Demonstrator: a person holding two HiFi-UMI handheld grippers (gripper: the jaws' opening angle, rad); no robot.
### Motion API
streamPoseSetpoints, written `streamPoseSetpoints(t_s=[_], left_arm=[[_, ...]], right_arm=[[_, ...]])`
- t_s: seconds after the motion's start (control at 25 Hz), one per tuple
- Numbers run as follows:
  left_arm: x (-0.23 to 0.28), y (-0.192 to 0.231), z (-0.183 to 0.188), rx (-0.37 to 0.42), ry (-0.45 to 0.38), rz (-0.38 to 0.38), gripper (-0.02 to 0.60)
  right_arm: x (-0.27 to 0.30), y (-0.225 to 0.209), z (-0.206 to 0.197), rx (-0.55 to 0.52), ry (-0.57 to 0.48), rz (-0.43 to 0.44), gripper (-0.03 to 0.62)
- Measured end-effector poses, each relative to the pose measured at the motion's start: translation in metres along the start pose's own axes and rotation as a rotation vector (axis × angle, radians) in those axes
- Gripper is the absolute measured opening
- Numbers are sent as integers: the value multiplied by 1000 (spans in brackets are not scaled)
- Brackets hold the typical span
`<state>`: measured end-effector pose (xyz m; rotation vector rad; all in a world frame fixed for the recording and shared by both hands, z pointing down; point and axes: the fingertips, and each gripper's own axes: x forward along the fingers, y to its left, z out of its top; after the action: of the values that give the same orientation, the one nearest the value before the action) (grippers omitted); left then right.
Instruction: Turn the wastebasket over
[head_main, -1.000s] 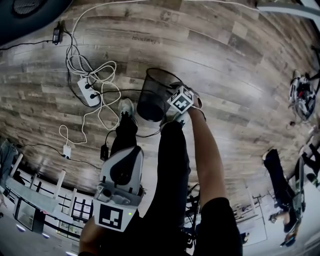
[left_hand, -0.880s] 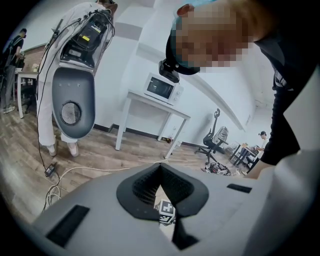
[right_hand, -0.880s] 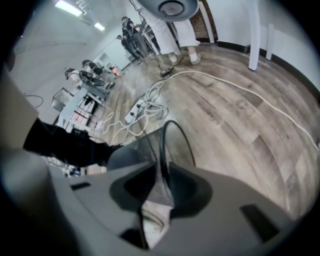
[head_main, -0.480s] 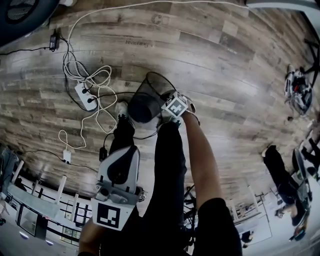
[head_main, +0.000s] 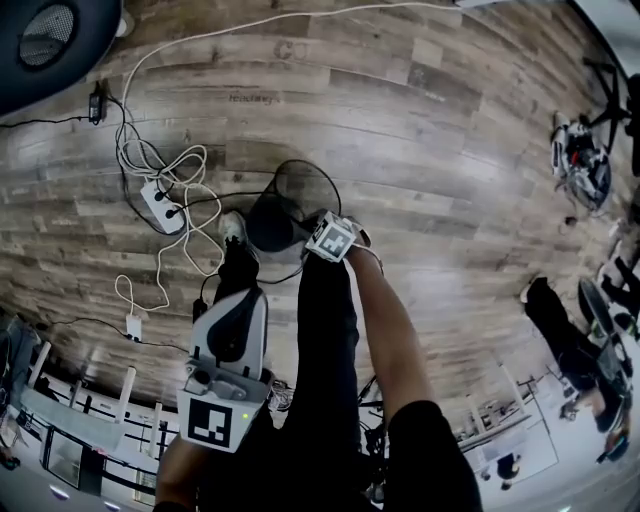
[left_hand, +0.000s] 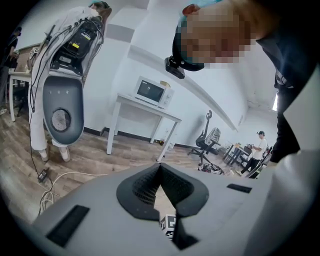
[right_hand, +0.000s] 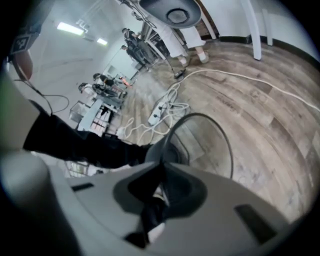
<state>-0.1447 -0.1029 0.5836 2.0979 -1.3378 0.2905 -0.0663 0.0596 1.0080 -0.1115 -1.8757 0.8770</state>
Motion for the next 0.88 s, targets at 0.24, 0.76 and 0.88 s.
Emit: streamPoseSetpoints(t_s=[0.24, 0.76, 0.88], left_arm=[[1, -26, 6, 14, 6, -38, 34], [23, -76, 19, 28, -6, -74, 34], [29, -84, 12, 20, 2, -66, 34]], right_arm=[[-28, 21, -13, -73, 4, -14, 46], [-162, -102, -56, -138, 122, -321, 46], [-183, -133, -64, -137, 130, -424, 46]])
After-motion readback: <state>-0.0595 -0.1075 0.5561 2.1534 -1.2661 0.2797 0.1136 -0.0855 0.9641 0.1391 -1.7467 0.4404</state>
